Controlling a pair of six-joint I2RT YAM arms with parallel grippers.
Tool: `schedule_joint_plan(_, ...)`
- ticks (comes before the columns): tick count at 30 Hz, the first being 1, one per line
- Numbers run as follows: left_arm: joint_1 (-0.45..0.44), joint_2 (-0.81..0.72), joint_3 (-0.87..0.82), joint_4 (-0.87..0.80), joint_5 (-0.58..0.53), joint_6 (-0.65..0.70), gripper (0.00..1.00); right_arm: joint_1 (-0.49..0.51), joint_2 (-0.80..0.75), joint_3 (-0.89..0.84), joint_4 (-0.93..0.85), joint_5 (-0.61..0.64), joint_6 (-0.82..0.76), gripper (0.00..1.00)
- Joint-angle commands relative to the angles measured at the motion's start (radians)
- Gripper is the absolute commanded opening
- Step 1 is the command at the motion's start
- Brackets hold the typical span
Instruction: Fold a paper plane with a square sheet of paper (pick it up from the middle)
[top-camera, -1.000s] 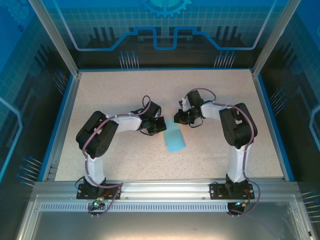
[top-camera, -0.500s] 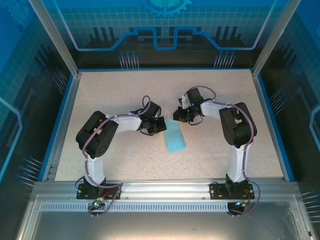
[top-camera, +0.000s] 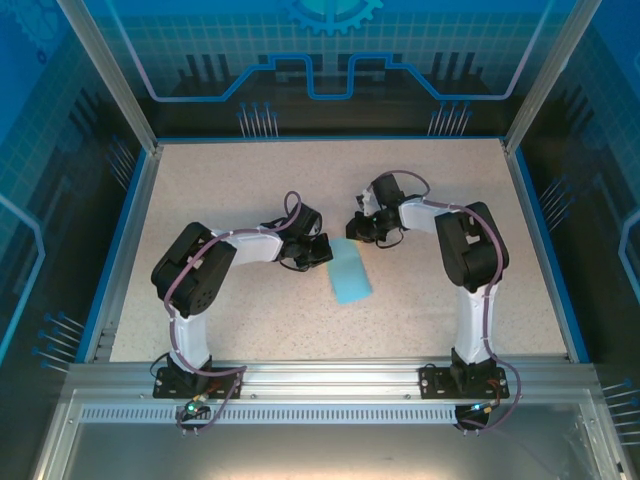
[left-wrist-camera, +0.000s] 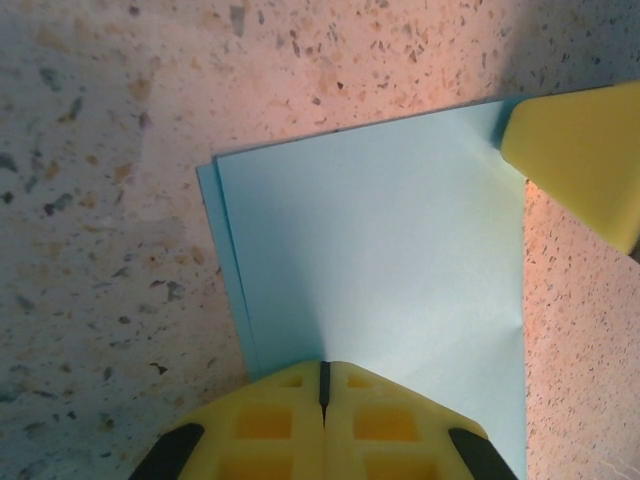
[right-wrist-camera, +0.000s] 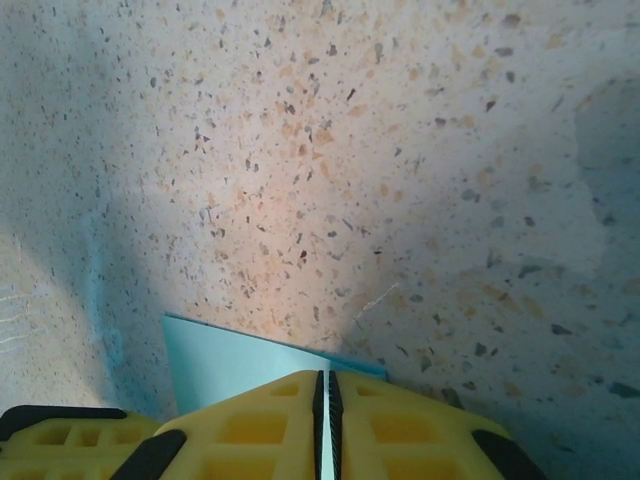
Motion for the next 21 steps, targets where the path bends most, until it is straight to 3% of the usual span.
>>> schedule_joint_plan(1, -0.006, 0.007, -0.050, -0.126, -0.055, 0.019, 0.06, 0.002, -0.112, -0.043, -0.020, -0.005, 0.001, 0.13)
schedule_joint_plan(12, -0.007, -0.009, -0.019, -0.141, -0.049, 0.028, 0.07, 0.039, -0.267, -0.302, -0.035, -0.013, -0.021, 0.14)
schedule_joint_plan(21, -0.006, -0.009, -0.021, -0.142, -0.052, 0.025, 0.07, 0.040, -0.239, -0.369, -0.007, -0.036, -0.024, 0.13)
